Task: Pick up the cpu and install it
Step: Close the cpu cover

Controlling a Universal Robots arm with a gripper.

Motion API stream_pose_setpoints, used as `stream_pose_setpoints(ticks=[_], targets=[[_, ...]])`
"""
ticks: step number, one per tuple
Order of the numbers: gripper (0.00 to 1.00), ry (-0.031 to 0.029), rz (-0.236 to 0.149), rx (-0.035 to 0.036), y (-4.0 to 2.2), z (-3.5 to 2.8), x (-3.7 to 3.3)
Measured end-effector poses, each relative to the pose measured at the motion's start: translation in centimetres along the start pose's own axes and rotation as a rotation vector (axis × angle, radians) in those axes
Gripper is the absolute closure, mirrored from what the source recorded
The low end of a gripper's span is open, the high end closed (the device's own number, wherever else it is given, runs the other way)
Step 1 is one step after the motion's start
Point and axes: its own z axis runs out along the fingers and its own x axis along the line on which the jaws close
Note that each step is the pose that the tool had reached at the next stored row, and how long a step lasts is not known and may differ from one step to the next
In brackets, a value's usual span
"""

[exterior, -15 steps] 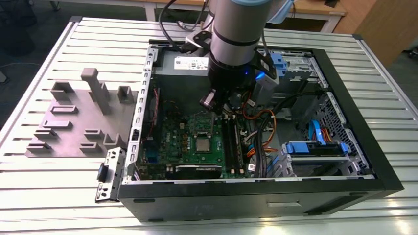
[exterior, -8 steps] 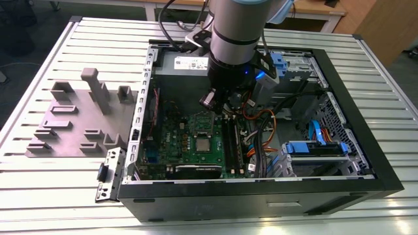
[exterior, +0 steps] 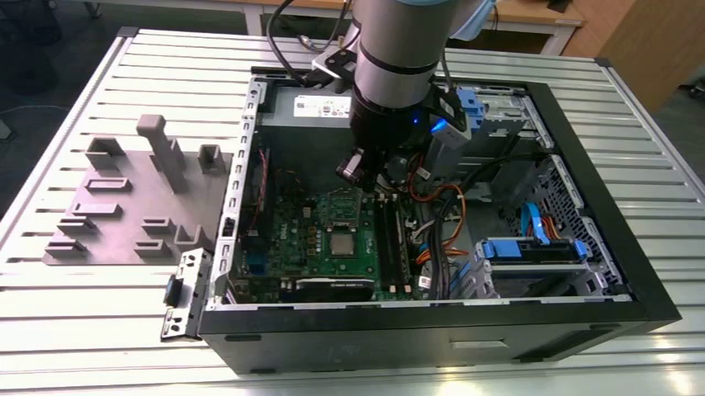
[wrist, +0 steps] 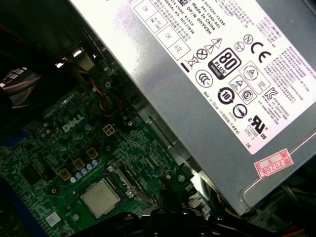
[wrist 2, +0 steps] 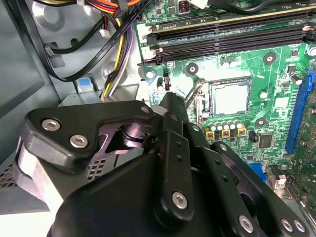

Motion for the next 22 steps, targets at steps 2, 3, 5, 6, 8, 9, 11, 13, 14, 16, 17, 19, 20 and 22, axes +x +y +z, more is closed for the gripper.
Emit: stream_pose_setpoints(ticks=[2,3,5,6,8,9,11,13,14,16,17,19,20,22], targets=[[0.89,0.0000,0.000,0.0001,0.00,-0.03,0.00],[0.89,0.0000,0.000,0.0001,0.00,-0.05,0.00],[0.89,0.0002,0.000,0.0002,0.01,-0.09,0.00],[0.89,0.0002,0.000,0.0002,0.01,-0.10,0.00],[0.89,0.0067,-0.004,0.0053,0.01,-0.47,0.26],[0.89,0.0071,-0.004,0.0055,0.01,-0.47,0.27],[0.89,0.0079,-0.004,0.0061,0.00,-0.48,0.29],[0.89,0.0087,-0.005,0.0067,-0.01,-0.49,0.31],[0.89,0.0091,-0.005,0.0071,-0.02,-0.50,0.32],[0.89,0.0097,-0.006,0.0075,-0.04,-0.50,0.35],[0.89,0.0099,-0.007,0.0076,-0.07,-0.51,0.38],[0.89,0.0103,-0.010,0.0077,-0.13,-0.51,0.45],[0.89,0.0104,-0.011,0.0077,-0.16,-0.52,0.50],[0.89,0.0105,-0.014,0.0077,-0.24,-0.52,0.61]])
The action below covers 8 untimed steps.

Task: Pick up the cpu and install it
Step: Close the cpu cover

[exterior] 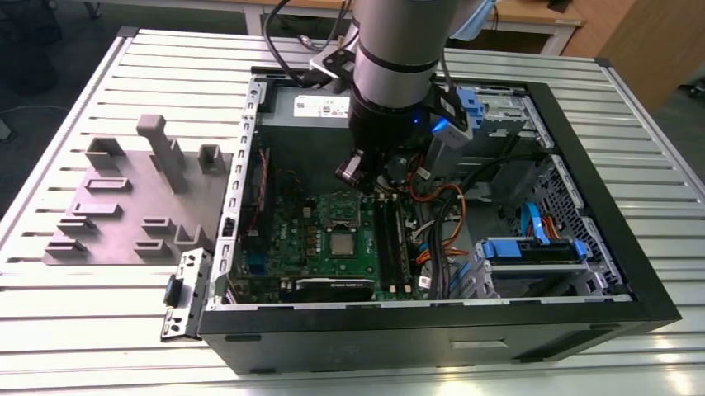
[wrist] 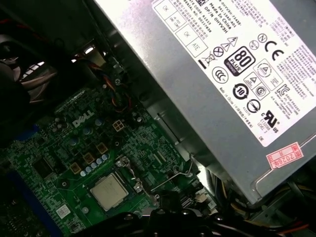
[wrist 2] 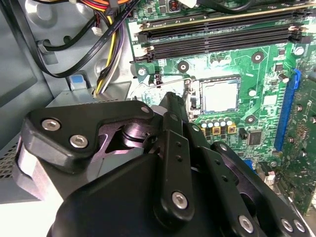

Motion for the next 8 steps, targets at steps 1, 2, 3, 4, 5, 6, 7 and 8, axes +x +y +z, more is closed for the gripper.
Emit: stream_pose_setpoints(ticks=[1,2,3,4,5,6,7,8], targets=[[0.89,0.0001,-0.001,0.0000,-0.04,0.00,0.06],[0.89,0.0002,-0.002,0.0000,-0.07,-0.01,0.13],[0.89,0.0002,-0.003,-0.0001,-0.10,-0.01,0.18],[0.89,0.0002,-0.004,-0.0001,-0.14,-0.01,0.23],[0.89,0.0002,-0.004,-0.0001,-0.16,-0.01,0.27],[0.89,0.0002,-0.005,-0.0001,-0.18,-0.01,0.29],[0.89,0.0002,-0.005,-0.0001,-0.19,-0.01,0.30],[0.89,0.0002,-0.005,-0.0001,-0.21,-0.01,0.33]])
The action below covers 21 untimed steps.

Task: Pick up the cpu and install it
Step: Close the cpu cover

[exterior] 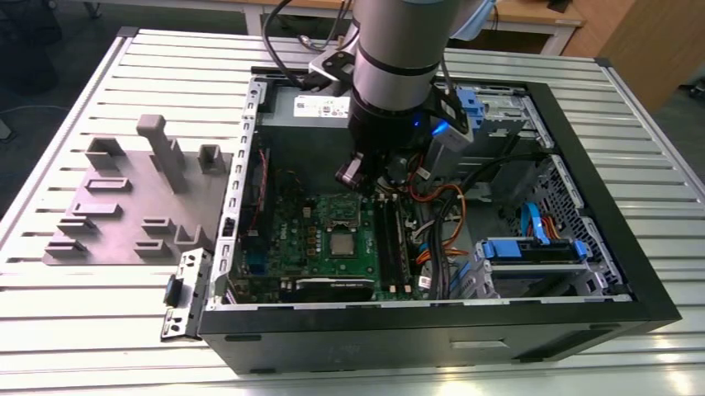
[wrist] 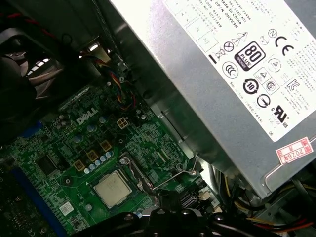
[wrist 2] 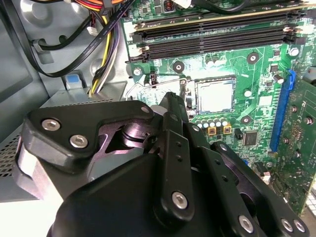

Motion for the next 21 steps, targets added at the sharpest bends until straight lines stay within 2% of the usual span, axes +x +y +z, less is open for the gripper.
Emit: stream_pose_setpoints(ticks=[21], targets=[[0.89,0.0001,-0.001,0.0000,-0.40,-0.03,0.52]])
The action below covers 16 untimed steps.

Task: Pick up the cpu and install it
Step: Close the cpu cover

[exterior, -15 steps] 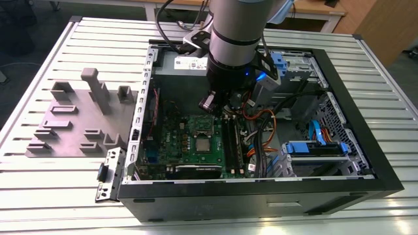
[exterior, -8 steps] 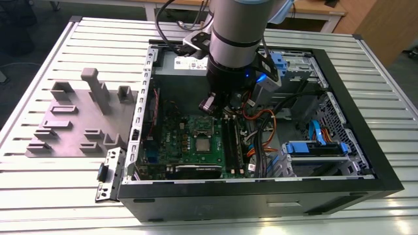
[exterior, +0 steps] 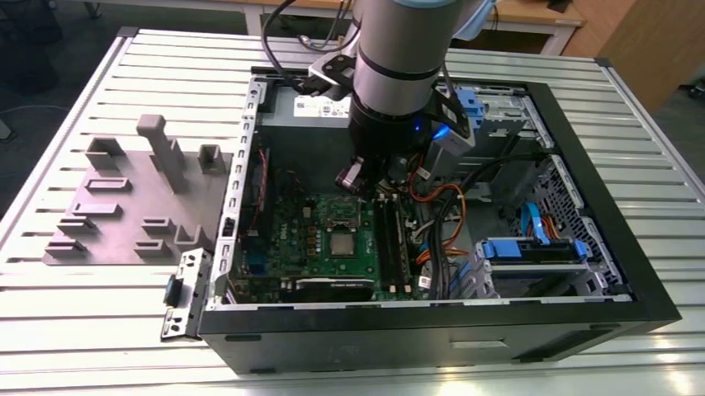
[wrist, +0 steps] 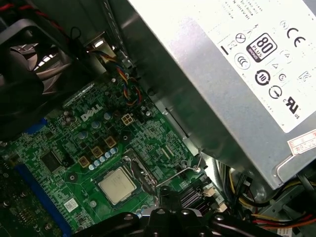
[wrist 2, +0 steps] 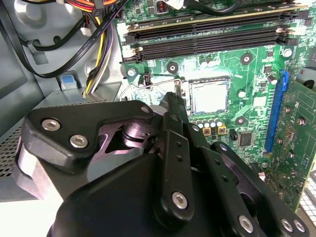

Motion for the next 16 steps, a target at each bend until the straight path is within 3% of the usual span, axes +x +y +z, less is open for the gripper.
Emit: stream_pose_setpoints(ticks=[16], targets=[[0.89,0.0000,0.000,0.0000,-0.35,-0.02,0.45]])
